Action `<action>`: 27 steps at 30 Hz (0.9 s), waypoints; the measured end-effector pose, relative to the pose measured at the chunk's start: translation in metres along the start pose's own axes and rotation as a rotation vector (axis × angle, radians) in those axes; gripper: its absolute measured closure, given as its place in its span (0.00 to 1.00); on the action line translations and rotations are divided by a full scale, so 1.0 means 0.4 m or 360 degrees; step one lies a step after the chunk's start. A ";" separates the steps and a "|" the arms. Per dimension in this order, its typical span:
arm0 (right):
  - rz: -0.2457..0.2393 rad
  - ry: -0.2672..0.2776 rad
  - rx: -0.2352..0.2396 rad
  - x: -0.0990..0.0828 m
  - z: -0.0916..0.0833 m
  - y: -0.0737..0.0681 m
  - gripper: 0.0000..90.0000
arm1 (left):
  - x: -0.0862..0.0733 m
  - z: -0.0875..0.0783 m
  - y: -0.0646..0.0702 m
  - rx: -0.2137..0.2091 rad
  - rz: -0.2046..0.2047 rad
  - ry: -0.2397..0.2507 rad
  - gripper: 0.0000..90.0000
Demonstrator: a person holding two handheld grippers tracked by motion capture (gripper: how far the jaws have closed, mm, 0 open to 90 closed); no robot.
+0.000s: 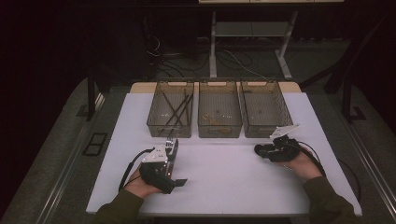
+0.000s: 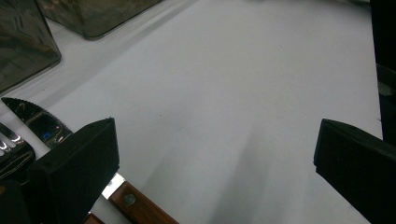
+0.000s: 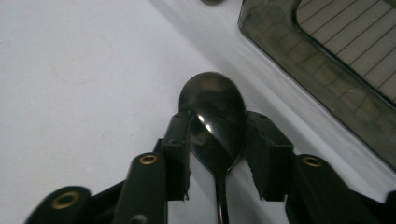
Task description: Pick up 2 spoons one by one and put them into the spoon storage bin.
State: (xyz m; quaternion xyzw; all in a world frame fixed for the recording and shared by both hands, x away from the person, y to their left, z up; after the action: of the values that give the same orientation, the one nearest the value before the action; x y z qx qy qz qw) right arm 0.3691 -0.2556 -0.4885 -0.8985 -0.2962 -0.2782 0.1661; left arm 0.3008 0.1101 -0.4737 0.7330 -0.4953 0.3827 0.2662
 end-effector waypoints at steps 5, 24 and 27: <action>-0.0015 0.0002 0.0016 0.002 -0.002 -0.004 0.88 | 0.000 0.000 0.000 0.0001 0.0001 0.0000 0.00; -0.0102 0.0030 0.0040 0.000 -0.043 -0.019 0.99 | 0.002 -0.003 0.000 0.0003 0.0001 0.0003 0.00; -0.0174 0.0022 -0.0012 0.002 -0.046 -0.032 0.99 | 0.001 -0.003 -0.001 0.0003 0.0002 0.0002 0.00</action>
State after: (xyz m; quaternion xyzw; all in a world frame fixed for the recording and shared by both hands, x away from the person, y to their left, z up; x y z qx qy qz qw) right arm 0.3546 -0.2539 -0.4718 -0.8797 -0.3427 -0.2940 0.1494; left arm 0.3009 0.1107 -0.4726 0.7326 -0.4953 0.3839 0.2657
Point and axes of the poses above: each handheld gripper's, and its own axes: z roughly forward along the jaws, x roughly out of its top, y roughly to its right, the point moved 6 cm from there along z, roughly forward along the jaws, and after that the axes turned 10 degrees about z, right-handed, at the moved point
